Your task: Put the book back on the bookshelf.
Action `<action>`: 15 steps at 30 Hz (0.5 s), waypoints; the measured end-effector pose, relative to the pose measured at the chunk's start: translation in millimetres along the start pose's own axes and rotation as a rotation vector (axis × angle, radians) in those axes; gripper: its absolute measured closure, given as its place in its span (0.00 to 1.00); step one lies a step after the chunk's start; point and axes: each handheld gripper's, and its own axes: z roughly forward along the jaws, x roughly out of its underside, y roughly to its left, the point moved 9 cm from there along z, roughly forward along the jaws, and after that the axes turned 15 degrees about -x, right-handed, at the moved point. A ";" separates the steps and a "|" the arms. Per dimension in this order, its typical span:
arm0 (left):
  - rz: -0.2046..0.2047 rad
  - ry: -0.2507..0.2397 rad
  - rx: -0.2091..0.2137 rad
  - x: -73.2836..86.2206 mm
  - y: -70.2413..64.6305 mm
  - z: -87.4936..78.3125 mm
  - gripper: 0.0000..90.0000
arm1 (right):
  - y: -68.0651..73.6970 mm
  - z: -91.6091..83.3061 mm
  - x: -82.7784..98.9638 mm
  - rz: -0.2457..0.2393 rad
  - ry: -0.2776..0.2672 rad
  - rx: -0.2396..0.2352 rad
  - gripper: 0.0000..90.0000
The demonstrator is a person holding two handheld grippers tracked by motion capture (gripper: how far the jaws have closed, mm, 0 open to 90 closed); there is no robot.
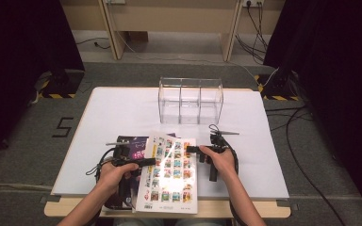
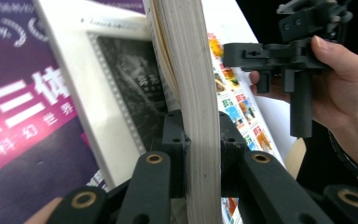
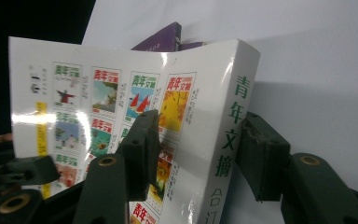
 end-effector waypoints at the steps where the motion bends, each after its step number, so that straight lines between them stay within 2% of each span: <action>1: -0.015 0.010 0.004 0.0 1.6 0.7 0.86 | 0.0 0.0 0.0 0.000 0.000 0.000 0.59; 3: -0.012 0.014 0.002 0.2 2.1 1.3 0.86 | 2.2 -1.2 -0.8 -0.001 0.011 -0.001 0.60; 5: -0.013 0.016 -0.001 0.3 2.4 1.6 0.86 | 1.9 -1.1 -0.5 0.031 0.020 -0.009 0.61; 7: -0.015 0.020 -0.003 0.7 3.1 2.1 0.86 | 1.2 -0.7 -0.1 0.041 0.026 -0.014 0.61; 12: -0.019 0.025 -0.001 0.4 3.8 2.6 0.86 | -3.4 3.4 1.9 0.068 0.042 -0.027 0.57; 15: -0.023 0.029 0.000 0.5 4.3 3.0 0.86 | -2.6 4.3 1.9 0.062 0.050 -0.029 0.56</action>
